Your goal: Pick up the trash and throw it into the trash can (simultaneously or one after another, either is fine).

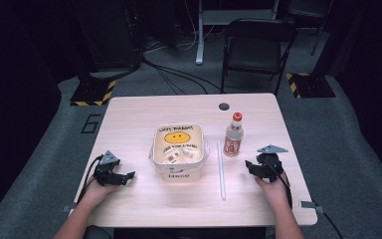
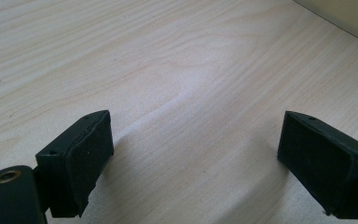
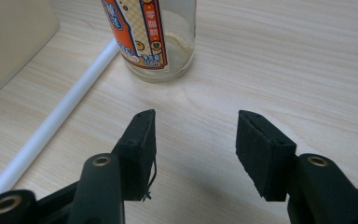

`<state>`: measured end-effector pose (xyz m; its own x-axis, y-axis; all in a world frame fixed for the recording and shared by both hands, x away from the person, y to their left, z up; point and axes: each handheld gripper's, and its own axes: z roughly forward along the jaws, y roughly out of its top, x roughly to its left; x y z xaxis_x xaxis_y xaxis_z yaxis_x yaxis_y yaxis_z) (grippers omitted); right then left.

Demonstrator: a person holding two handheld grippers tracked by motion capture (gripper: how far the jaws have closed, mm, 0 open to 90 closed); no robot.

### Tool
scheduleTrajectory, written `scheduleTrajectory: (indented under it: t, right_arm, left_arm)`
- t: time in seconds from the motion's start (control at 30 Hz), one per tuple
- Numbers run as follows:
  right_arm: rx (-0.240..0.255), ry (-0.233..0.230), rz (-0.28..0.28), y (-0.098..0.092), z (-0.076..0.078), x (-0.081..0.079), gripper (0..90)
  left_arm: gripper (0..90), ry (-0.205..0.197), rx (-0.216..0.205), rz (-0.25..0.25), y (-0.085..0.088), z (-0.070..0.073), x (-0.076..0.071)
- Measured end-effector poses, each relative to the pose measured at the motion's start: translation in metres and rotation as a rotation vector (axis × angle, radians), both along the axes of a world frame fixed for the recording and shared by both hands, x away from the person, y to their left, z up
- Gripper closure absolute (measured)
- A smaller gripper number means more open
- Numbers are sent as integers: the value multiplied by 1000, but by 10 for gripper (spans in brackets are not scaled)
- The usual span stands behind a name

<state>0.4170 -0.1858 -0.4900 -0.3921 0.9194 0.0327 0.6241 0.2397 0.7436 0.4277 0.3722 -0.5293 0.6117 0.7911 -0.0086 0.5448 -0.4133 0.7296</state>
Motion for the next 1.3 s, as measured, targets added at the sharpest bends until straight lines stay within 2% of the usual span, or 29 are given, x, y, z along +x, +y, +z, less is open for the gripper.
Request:
scheduleTrajectory:
  t: [0.23,0.6,0.8,0.9,1.3]
  right_arm:
    - [12,12,10,-1,10,-2,470]
    - [-20,-14,63,8,33,-7,479]
    - [-23,-18,102,14,46,-2,480]
    - [-20,-26,121,18,57,2,479]
    - [-19,-37,145,24,75,10,473]
  left_arm:
    - [102,-1,-2,1,0,0,0]
    - [103,1,3,-2,0,0,0]
    - [104,-3,2,-1,0,0,0]
    - [105,-14,1,4,0,-1,0]
    - [105,-14,1,4,0,-1,0]
